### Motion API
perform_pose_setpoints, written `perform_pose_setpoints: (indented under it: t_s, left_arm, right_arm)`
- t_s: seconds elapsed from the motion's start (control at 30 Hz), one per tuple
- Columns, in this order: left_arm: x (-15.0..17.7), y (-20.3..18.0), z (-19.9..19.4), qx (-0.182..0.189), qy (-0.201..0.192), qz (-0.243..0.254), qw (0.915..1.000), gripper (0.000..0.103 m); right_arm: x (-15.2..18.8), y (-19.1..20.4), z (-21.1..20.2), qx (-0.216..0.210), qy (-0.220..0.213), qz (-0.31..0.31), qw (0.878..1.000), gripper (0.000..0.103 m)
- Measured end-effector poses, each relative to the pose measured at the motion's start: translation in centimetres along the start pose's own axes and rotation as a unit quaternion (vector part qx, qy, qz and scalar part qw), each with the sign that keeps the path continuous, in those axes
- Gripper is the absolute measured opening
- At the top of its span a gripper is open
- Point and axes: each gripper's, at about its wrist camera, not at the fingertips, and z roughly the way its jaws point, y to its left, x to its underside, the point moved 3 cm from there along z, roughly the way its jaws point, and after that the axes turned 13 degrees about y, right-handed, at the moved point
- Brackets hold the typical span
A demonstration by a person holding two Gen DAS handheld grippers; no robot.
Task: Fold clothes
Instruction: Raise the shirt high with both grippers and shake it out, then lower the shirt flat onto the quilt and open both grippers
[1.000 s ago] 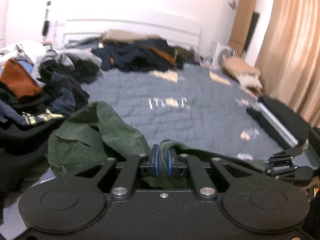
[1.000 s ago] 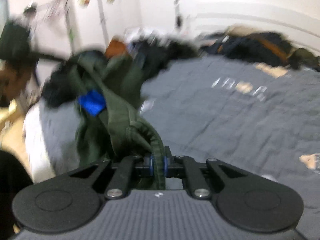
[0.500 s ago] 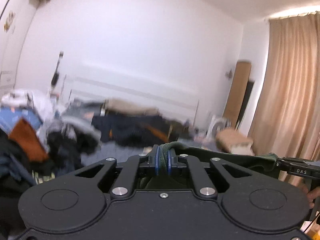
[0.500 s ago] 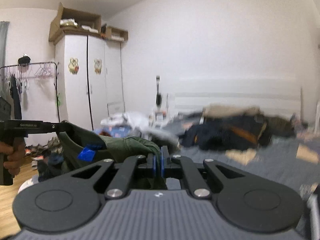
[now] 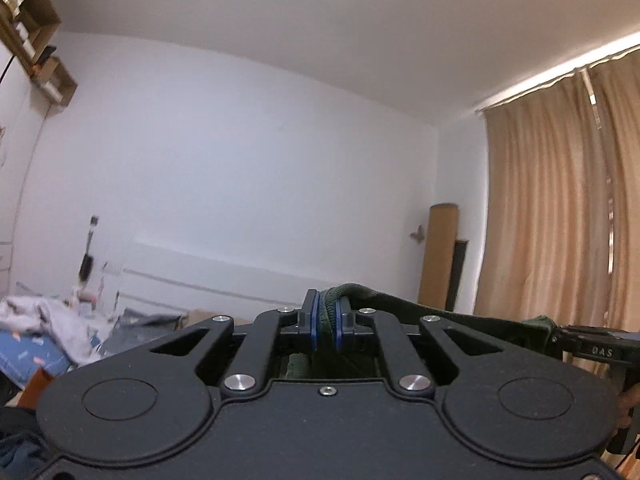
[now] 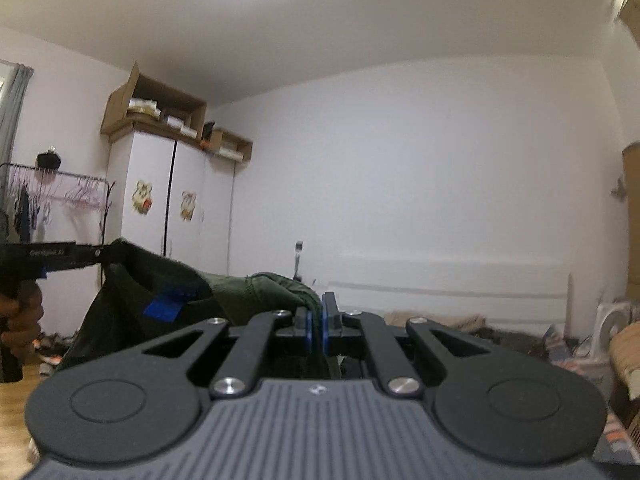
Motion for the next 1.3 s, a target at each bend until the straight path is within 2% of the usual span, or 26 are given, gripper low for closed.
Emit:
perform_pose_setpoints:
  t_s: [0.17, 0.27, 0.37, 0.47, 0.7, 0.97, 1.07, 1.17, 1.3]
  left_arm:
    - [-2.3, -2.5, -1.3, 0.025, -0.028, 0.008, 0.9993, 0.008]
    - [-3.3, -3.6, -0.7, 0.034, -0.035, 0.022, 0.9986, 0.008]
    - [-3.5, -3.9, 1.0, 0.039, -0.027, 0.03, 0.9984, 0.008]
    - [-2.2, -2.9, 5.0, 0.042, -0.002, 0.024, 0.9988, 0.008]
    - [4.1, 0.2, 17.8, 0.023, 0.09, 0.013, 0.9956, 0.008]
    - [12.1, 5.0, 32.4, -0.006, 0.18, 0.001, 0.9836, 0.008]
    - [16.0, 8.1, 35.6, -0.016, 0.212, -0.008, 0.977, 0.008]
    - [20.3, 11.7, 37.1, -0.027, 0.243, -0.022, 0.9694, 0.008]
    - [25.9, 15.2, 40.1, -0.035, 0.282, -0.048, 0.9577, 0.008]
  right_arm:
    - [-3.1, 0.1, -3.1, 0.02, -0.034, -0.014, 0.999, 0.004]
    - [-4.5, -0.3, -4.1, 0.035, -0.046, -0.025, 0.998, 0.004]
    - [-4.8, -1.4, -3.3, 0.051, -0.039, -0.03, 0.997, 0.004]
    - [-3.7, -3.0, -0.4, 0.063, -0.016, -0.026, 0.998, 0.004]
    - [3.3, -8.0, 10.9, 0.094, 0.058, 0.012, 0.994, 0.004]
    - [12.1, -12.8, 26.3, 0.131, 0.12, 0.046, 0.983, 0.004]
    - [16.0, -14.1, 31.4, 0.135, 0.143, 0.051, 0.979, 0.004]
    - [20.7, -15.1, 35.2, 0.132, 0.169, 0.059, 0.975, 0.004]
    - [26.4, -15.9, 37.7, 0.127, 0.194, 0.075, 0.97, 0.004]
